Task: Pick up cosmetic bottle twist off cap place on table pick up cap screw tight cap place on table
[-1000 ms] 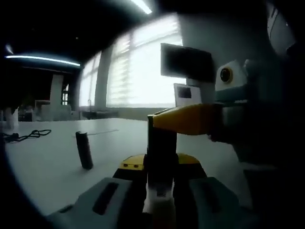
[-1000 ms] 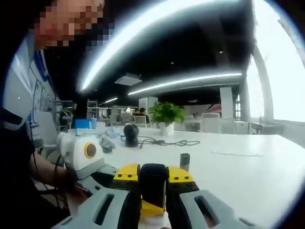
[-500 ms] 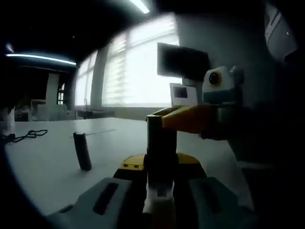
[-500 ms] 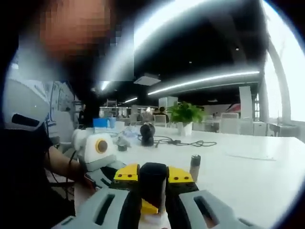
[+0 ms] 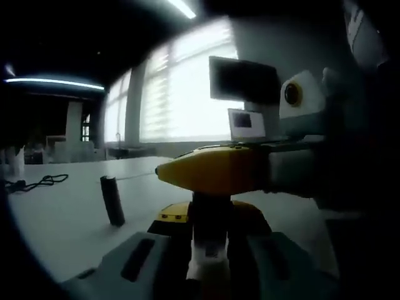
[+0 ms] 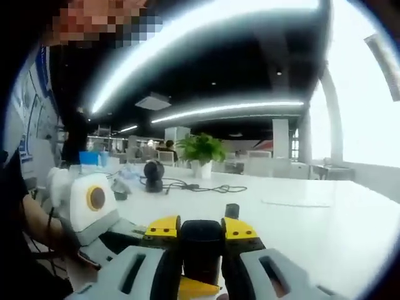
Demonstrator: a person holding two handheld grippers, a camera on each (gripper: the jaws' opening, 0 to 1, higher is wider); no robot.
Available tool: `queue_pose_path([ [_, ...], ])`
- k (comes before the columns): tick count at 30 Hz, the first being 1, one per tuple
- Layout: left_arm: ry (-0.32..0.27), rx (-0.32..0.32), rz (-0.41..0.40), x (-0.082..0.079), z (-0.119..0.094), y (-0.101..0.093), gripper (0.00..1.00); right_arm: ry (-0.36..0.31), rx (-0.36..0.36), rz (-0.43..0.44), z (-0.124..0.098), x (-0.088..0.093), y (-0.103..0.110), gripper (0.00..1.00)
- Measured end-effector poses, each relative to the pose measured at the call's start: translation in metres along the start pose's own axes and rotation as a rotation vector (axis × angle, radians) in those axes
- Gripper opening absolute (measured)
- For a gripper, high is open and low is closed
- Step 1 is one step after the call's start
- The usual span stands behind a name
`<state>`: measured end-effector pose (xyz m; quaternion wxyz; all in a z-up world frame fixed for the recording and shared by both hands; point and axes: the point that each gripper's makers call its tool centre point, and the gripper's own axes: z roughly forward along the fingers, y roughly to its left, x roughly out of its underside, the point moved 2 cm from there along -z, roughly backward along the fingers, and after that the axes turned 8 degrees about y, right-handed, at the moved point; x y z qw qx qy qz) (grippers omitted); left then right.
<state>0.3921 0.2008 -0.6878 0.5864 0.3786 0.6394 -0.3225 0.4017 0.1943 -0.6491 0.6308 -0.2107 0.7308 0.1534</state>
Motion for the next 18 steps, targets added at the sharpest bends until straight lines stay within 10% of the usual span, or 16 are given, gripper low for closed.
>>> queue_pose_path([
  [8,0.0,0.008,0.001,0.0009,0.0012,0.0013,0.1,-0.001,-0.037,-0.005,-0.0028,0.001,-0.0007,0.17],
  [18,0.005,0.066,-0.022,0.0018,0.0009,-0.0031,0.09,-0.006,-0.291,-0.057,-0.0074,0.0016,0.0086,0.16],
])
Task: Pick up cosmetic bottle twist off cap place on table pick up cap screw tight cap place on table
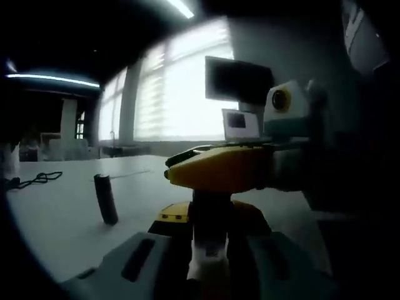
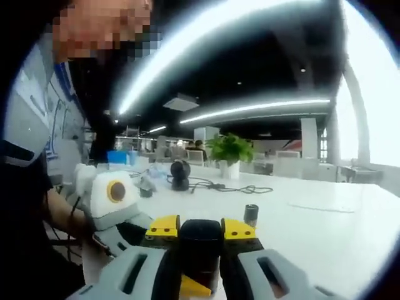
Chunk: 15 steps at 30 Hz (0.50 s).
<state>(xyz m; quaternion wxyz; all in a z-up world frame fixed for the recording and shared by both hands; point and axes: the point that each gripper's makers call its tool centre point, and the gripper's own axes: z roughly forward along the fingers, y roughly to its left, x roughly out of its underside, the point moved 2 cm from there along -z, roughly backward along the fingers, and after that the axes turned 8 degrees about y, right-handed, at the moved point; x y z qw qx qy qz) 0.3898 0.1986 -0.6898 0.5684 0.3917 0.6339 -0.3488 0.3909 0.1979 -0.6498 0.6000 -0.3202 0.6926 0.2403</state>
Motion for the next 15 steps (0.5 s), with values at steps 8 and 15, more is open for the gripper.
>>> queue_pose_path([
  [8,-0.005,0.017,0.001,0.001,0.0,-0.002,0.1,0.007,-0.163,-0.019,0.001,0.0,0.001,0.16],
  [15,-0.006,0.068,-0.007,0.001,0.0,-0.009,0.1,0.009,-0.343,-0.045,-0.005,0.0,0.01,0.17],
])
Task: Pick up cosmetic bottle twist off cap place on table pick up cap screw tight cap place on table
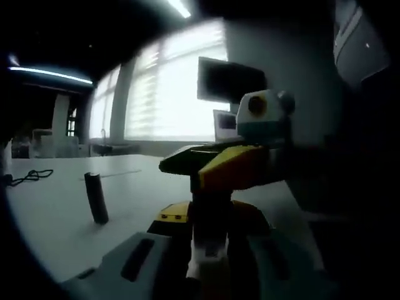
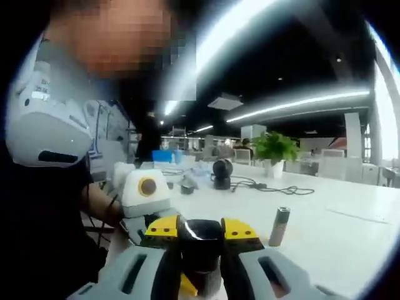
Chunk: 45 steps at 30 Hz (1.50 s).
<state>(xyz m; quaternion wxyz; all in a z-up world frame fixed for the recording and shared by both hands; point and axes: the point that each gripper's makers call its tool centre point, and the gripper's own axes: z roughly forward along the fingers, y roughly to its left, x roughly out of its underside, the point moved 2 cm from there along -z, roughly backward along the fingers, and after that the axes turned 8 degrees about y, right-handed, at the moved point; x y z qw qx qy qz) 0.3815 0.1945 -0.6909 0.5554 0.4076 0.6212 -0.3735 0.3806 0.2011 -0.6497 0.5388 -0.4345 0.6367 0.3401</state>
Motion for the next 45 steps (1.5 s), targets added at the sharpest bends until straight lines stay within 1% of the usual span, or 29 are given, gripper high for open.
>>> queue_pose_path([
  [5,-0.002,0.03,-0.006,0.0,0.0,-0.004,0.11,0.009,-0.126,-0.015,-0.001,0.0,0.005,0.17],
  [7,-0.003,0.047,-0.019,0.0,0.0,-0.005,0.11,0.016,-0.182,0.002,-0.001,0.0,0.006,0.17],
  [10,-0.003,0.06,-0.025,0.0,0.001,-0.007,0.11,0.021,-0.276,-0.012,-0.002,0.0,0.009,0.17],
  [11,-0.003,0.061,-0.026,0.0,0.001,-0.008,0.11,0.02,-0.297,-0.02,-0.003,0.0,0.009,0.17],
  [12,-0.003,0.062,-0.022,0.0,0.002,-0.008,0.11,0.021,-0.345,-0.02,-0.003,0.0,0.011,0.17],
  [14,-0.005,0.067,-0.016,0.0,0.002,-0.01,0.11,0.018,-0.397,-0.043,-0.005,0.0,0.012,0.17],
  [18,-0.005,0.084,-0.013,0.0,0.002,-0.013,0.11,0.003,-0.528,-0.053,-0.01,0.001,0.014,0.17],
  [22,-0.006,0.1,-0.008,0.0,0.002,-0.016,0.12,-0.003,-0.629,-0.074,-0.012,0.002,0.015,0.17],
  [26,-0.007,0.104,-0.007,0.0,0.002,-0.017,0.12,0.0,-0.682,-0.091,-0.013,0.002,0.014,0.17],
  [29,-0.007,0.105,-0.009,0.0,0.002,-0.017,0.12,0.003,-0.7,-0.088,-0.014,0.002,0.011,0.17],
  [32,-0.006,0.103,-0.011,0.0,0.002,-0.017,0.12,0.0,-0.696,-0.08,-0.014,0.002,0.009,0.18],
  [33,-0.008,0.1,-0.01,0.0,0.002,-0.017,0.12,0.001,-0.68,-0.065,-0.013,0.001,0.007,0.18],
  [35,-0.009,0.088,-0.013,-0.001,0.002,-0.014,0.12,-0.002,-0.618,-0.004,-0.01,0.001,0.0,0.19],
  [36,-0.009,0.086,-0.014,-0.001,0.002,-0.013,0.12,-0.002,-0.603,0.01,-0.011,0.002,-0.002,0.21],
  [37,-0.011,0.085,-0.005,-0.001,0.002,-0.014,0.12,-0.01,-0.591,0.007,-0.012,0.002,-0.001,0.26],
  [38,-0.014,0.087,0.012,-0.001,0.003,-0.017,0.12,-0.023,-0.571,0.035,-0.012,0.0,0.001,0.3],
  [39,-0.013,0.09,0.012,0.0,0.003,-0.019,0.12,-0.037,-0.551,0.06,-0.014,-0.003,0.0,0.29],
  [40,-0.012,0.095,0.012,0.0,0.003,-0.02,0.12,-0.06,-0.516,0.056,-0.014,-0.006,-0.001,0.28],
  [41,-0.012,0.096,0.014,0.0,0.003,-0.02,0.12,-0.068,-0.488,0.059,-0.015,-0.007,-0.002,0.3],
  [43,-0.011,0.089,0.014,0.0,0.003,-0.019,0.12,-0.066,-0.433,0.036,-0.018,-0.006,0.002,0.3],
  [45,-0.013,0.076,0.018,-0.001,0.003,-0.017,0.12,-0.062,-0.391,0.029,-0.019,-0.006,0.009,0.34],
])
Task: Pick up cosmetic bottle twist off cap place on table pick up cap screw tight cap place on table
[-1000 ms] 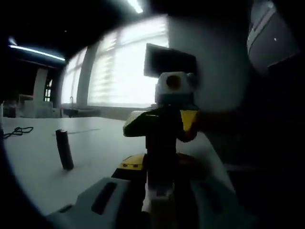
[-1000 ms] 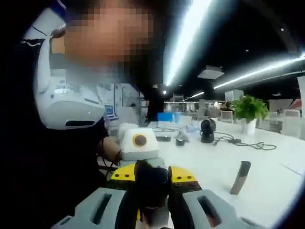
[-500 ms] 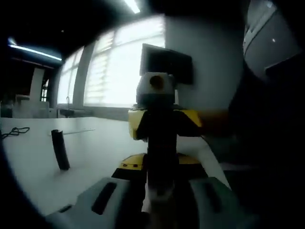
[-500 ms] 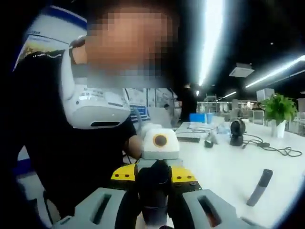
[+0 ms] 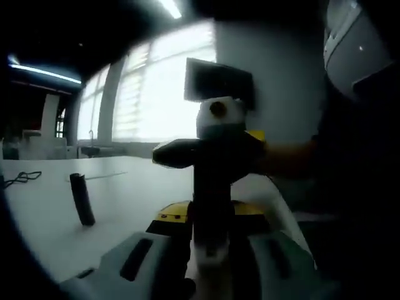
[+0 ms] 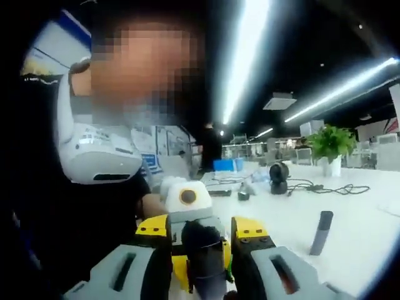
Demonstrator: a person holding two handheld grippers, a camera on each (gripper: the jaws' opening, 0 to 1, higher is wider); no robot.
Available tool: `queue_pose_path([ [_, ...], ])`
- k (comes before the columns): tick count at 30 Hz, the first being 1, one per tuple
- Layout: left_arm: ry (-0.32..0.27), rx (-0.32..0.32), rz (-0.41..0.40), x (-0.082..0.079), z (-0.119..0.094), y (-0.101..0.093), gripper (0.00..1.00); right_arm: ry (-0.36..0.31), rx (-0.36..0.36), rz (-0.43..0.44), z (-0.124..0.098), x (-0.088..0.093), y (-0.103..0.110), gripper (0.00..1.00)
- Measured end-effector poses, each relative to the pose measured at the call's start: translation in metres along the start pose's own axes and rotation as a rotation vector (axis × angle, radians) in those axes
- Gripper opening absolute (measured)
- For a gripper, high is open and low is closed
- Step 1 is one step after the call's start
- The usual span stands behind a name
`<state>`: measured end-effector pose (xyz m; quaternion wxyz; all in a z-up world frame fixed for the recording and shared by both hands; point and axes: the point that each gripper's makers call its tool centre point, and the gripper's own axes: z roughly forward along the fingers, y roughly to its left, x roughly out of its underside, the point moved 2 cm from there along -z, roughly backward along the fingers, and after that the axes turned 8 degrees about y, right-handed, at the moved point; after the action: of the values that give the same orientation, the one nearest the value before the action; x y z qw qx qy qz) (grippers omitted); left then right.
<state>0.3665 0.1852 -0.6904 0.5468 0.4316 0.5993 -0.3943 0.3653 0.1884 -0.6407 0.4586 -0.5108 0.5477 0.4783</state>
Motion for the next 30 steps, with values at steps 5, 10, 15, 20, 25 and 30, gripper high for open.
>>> queue_pose_path([
  [5,-0.001,-0.017,0.007,-0.001,-0.001,-0.001,0.12,-0.037,0.206,0.064,-0.001,-0.002,-0.002,0.26],
  [10,-0.003,-0.051,-0.002,-0.001,-0.001,0.004,0.12,-0.108,0.403,0.094,-0.007,-0.007,-0.01,0.31],
  [15,0.002,-0.095,-0.02,-0.001,0.0,0.007,0.12,-0.175,0.604,0.132,-0.011,-0.009,-0.017,0.34],
  [20,0.007,-0.11,-0.031,-0.001,-0.001,0.004,0.12,-0.174,0.749,0.161,-0.011,-0.007,-0.014,0.36],
  [25,0.006,-0.123,-0.024,-0.001,-0.002,0.006,0.12,-0.142,0.922,0.127,-0.015,-0.005,-0.01,0.32],
  [30,0.006,-0.119,-0.02,-0.002,-0.003,0.004,0.12,-0.077,1.034,0.092,-0.008,-0.003,-0.006,0.32],
])
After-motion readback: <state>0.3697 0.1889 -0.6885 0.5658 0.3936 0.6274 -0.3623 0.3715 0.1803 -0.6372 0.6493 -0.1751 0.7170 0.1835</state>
